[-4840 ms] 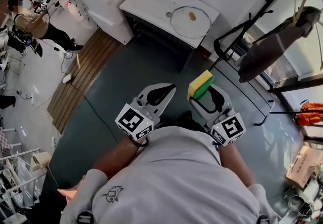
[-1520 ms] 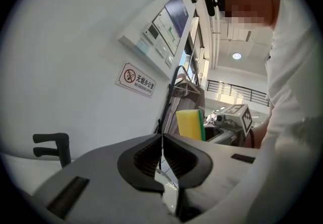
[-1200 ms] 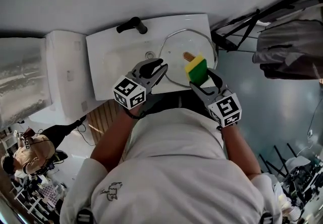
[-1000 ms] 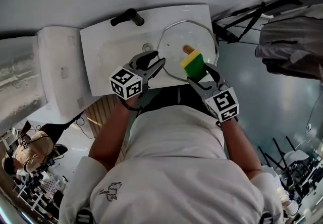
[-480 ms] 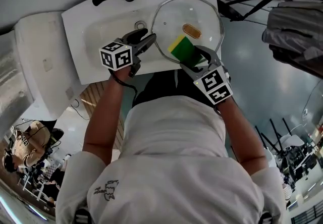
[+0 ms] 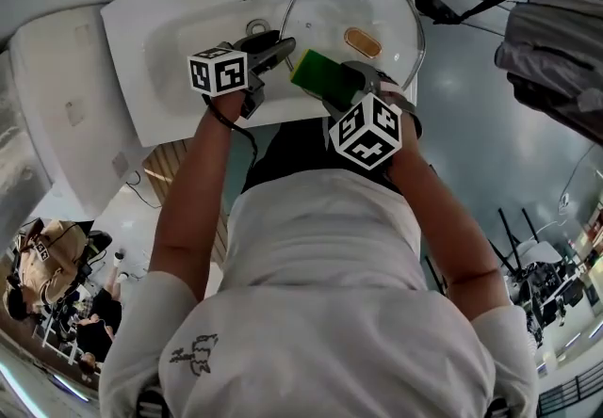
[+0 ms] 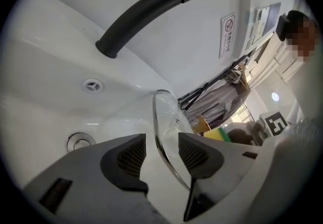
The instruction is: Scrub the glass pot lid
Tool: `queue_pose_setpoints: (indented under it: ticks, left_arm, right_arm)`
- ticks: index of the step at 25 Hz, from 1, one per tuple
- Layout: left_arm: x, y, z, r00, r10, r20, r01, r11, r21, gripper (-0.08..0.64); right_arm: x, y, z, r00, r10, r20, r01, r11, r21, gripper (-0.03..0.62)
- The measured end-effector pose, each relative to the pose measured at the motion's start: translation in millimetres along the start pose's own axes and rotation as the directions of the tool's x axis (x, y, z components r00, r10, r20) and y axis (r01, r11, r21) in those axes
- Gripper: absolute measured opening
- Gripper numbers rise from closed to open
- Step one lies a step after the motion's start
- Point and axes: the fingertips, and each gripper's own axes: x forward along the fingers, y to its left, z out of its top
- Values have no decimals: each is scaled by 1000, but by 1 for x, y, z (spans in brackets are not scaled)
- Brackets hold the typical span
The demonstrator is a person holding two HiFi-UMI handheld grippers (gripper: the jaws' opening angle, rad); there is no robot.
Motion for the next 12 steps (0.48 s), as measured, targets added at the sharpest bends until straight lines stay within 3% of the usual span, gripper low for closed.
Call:
queue_pose_setpoints:
  ticks: [4, 6, 12]
  left_arm:
    - [2, -2, 1, 1000, -22, 11, 22, 1000, -11, 195]
    - [2, -5, 1, 1000, -30, 8, 30, 999, 12, 147]
    - [1, -7, 2, 999, -32, -1, 32, 999, 33, 124]
  right_arm:
    - [16, 8, -2, 996, -19, -84, 7, 990, -140, 296]
    - [20, 11, -4, 994, -36, -104, 16, 982, -188, 296]
    - [18, 16, -13, 991, -38, -129, 8, 974, -226, 290]
